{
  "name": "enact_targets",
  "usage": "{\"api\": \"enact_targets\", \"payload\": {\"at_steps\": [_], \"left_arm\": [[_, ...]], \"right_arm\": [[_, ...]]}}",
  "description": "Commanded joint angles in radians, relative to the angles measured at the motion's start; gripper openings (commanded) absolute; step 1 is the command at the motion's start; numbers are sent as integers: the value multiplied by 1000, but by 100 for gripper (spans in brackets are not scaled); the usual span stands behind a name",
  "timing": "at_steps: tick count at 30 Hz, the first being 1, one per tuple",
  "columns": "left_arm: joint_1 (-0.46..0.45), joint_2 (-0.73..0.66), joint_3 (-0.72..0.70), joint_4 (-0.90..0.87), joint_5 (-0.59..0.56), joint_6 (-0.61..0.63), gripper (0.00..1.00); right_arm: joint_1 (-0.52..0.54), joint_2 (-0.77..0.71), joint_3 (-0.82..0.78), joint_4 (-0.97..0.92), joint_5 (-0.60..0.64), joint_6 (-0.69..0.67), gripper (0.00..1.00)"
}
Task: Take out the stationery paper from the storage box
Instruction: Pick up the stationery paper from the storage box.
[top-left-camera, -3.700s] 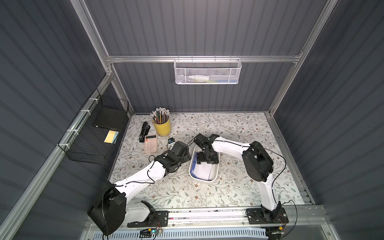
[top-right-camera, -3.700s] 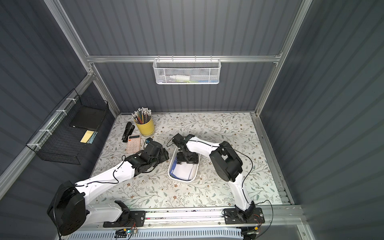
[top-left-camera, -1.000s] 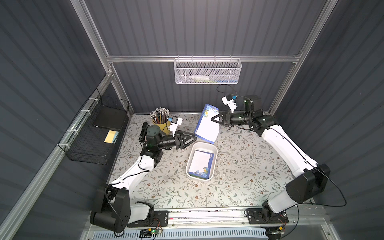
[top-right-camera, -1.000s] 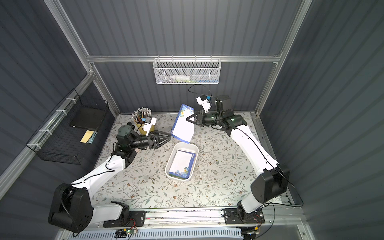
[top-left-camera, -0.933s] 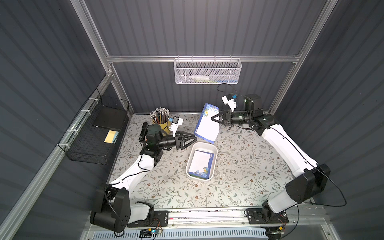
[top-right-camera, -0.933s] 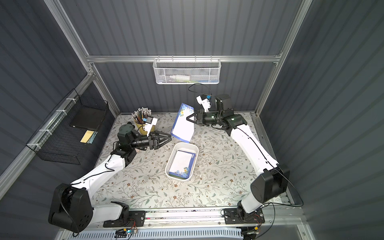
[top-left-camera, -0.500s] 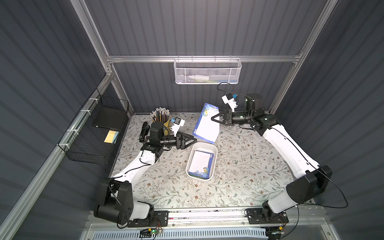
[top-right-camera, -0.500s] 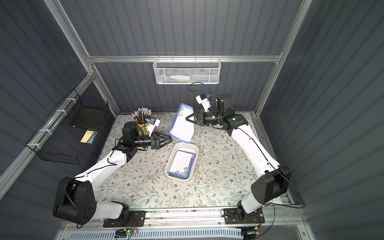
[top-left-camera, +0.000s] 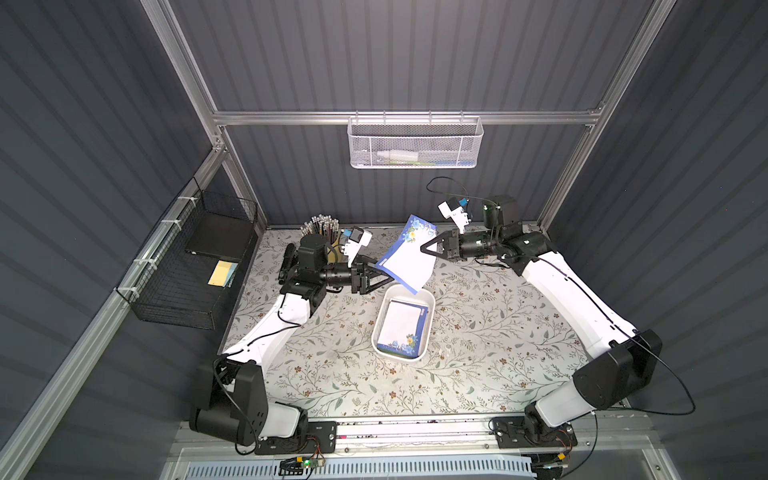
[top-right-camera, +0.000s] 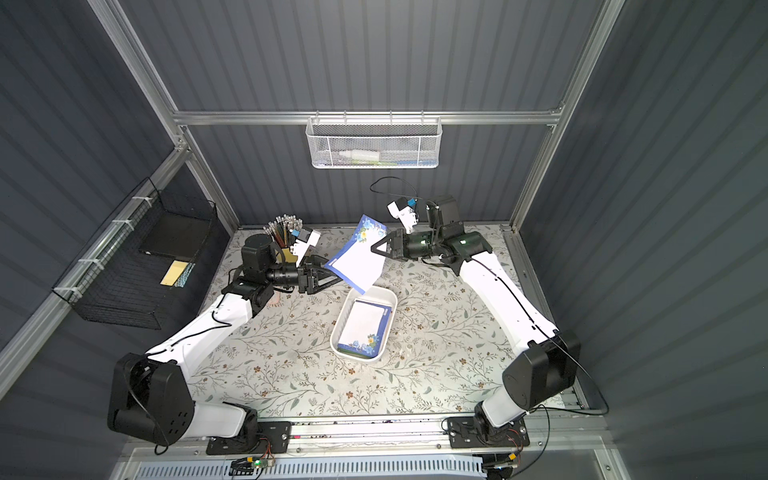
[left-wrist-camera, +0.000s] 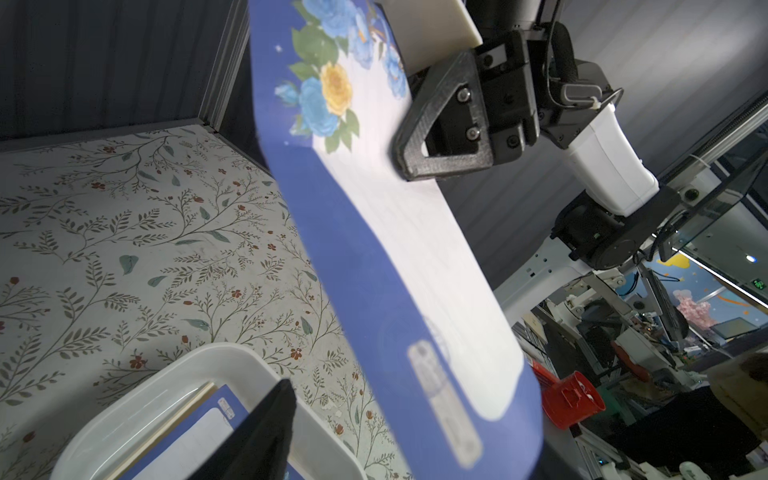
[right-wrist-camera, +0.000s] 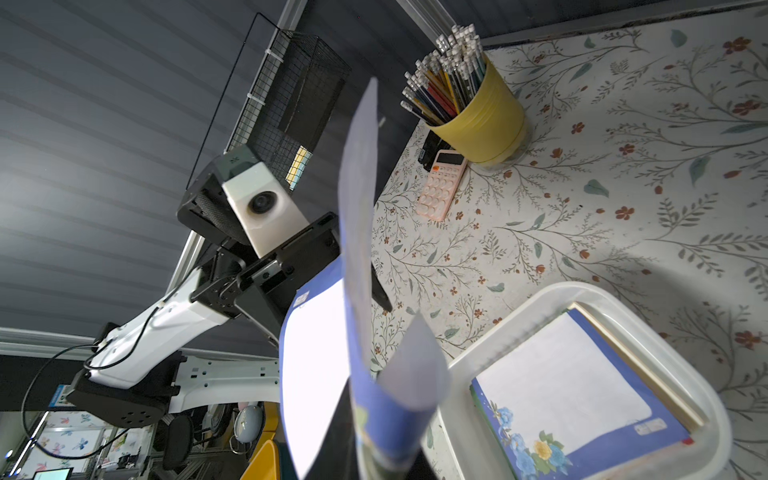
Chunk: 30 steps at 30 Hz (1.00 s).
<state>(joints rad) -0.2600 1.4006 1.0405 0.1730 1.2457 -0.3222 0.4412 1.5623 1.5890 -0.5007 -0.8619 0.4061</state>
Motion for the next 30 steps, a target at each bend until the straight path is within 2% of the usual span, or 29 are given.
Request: {"api": "enact_targets", "payload": {"at_steps": [1,3,10,21,30], "left_arm": [[5,6,54,-200,102,180,71],[5,-2,50,-234,122,211,71],[5,-36,16,-207,104,189,72],[6,50,46,-216,101,214,72],[5,73,67,-221,110,216,68]], "right_arm": [[-4,8,-1,-33,48,-49,11],[-10,16,5,-41,52,-53,11],[-17,31,33,-73,61,-76,11],[-9,-13,-38,13,-51,-34,12],[24,0,-77,26,-75,-40,13]]}}
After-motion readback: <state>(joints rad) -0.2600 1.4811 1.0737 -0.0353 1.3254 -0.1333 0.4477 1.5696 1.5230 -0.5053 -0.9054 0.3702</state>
